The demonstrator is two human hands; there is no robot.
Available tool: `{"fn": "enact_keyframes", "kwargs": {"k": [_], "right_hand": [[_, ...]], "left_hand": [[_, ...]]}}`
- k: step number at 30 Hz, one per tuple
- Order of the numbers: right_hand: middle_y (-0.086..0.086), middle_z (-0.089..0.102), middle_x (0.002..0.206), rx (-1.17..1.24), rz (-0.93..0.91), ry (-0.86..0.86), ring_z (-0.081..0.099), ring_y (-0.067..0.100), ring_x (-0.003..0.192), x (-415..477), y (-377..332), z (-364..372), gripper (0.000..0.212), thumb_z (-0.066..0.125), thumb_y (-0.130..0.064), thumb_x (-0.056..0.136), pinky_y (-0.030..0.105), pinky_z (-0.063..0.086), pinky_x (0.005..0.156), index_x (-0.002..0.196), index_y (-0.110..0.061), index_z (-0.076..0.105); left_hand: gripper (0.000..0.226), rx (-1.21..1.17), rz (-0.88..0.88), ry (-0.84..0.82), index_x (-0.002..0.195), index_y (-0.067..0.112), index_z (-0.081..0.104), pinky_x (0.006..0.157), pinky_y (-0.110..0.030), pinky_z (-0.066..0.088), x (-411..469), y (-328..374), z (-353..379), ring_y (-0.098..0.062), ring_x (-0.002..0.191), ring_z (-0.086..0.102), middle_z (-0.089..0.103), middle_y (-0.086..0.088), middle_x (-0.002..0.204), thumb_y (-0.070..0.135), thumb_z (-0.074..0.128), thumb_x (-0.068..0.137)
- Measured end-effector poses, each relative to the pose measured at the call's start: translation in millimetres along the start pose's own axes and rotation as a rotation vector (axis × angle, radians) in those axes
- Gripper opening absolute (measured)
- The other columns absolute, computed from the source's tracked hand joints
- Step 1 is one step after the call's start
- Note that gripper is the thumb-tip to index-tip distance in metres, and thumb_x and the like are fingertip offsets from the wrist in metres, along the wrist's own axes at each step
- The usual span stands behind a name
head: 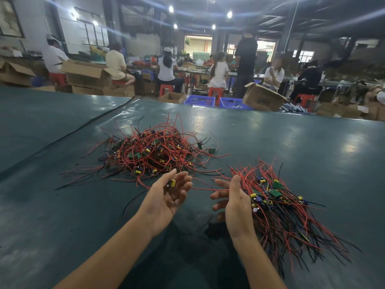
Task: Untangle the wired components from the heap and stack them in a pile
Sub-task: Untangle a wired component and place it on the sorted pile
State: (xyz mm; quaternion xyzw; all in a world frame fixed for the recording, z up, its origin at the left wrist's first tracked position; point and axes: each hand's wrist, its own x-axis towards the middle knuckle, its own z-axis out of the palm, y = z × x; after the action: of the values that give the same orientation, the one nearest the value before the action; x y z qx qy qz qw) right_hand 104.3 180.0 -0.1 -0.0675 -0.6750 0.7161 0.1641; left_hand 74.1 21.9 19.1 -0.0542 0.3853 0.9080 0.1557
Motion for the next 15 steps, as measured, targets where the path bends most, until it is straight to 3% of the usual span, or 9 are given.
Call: {"fn": "enact_keyframes", "kwargs": {"k": [4, 6, 10, 15], "right_hand": [[-0.010, 0.048, 0.059, -0.044, -0.294, 0.217, 0.042, 0.002, 0.052, -2.1, -1.5, 2.8, 0.037, 0.058, -0.052, 0.080, 0.016, 0.039, 0.049, 0.085, -0.016, 0.062], [-0.009, 0.046, 0.055, -0.014, -0.381, 0.238, 0.039, 0.004, 0.049, -2.3, -4.1, 2.6, 0.033, 0.065, -0.043, 0.080, 0.015, 0.037, 0.048, 0.075, -0.012, 0.059], [-0.008, 0.042, 0.042, -0.035, -0.420, 0.000, 0.033, 0.003, 0.039, -8.7, -0.9, 8.1, 0.041, 0.063, -0.034, 0.087, 0.013, 0.026, 0.042, 0.056, -0.006, 0.059], [-0.016, 0.051, 0.050, -0.177, -0.241, -0.289, 0.042, 0.000, 0.047, -15.9, 4.5, 19.4, 0.024, 0.054, -0.038, 0.095, 0.015, 0.033, 0.049, 0.080, -0.025, 0.069]], "left_hand": [[0.033, -0.113, 0.036, 0.006, 0.092, 0.001, 0.073, 0.052, -0.019, 0.056, 1.2, 1.5, -1.2, -0.015, 0.068, 0.072, 0.074, -0.011, 0.088, 0.028, 0.055, 0.094], [0.034, -0.118, 0.078, 0.011, 0.100, 0.001, 0.070, 0.056, -0.019, 0.057, 2.1, 0.8, -1.6, -0.014, 0.072, 0.072, 0.074, -0.010, 0.090, 0.029, 0.052, 0.097], [0.035, -0.071, 0.147, 0.014, 0.107, 0.005, 0.067, 0.063, -0.018, 0.057, 3.8, -1.5, -2.0, -0.012, 0.078, 0.072, 0.075, -0.007, 0.096, 0.033, 0.048, 0.099], [0.043, 0.062, 0.077, -0.043, 0.113, 0.011, 0.071, 0.081, -0.028, 0.051, 1.3, -7.9, 0.8, -0.012, 0.086, 0.071, 0.073, -0.005, 0.108, 0.043, 0.052, 0.090]]}}
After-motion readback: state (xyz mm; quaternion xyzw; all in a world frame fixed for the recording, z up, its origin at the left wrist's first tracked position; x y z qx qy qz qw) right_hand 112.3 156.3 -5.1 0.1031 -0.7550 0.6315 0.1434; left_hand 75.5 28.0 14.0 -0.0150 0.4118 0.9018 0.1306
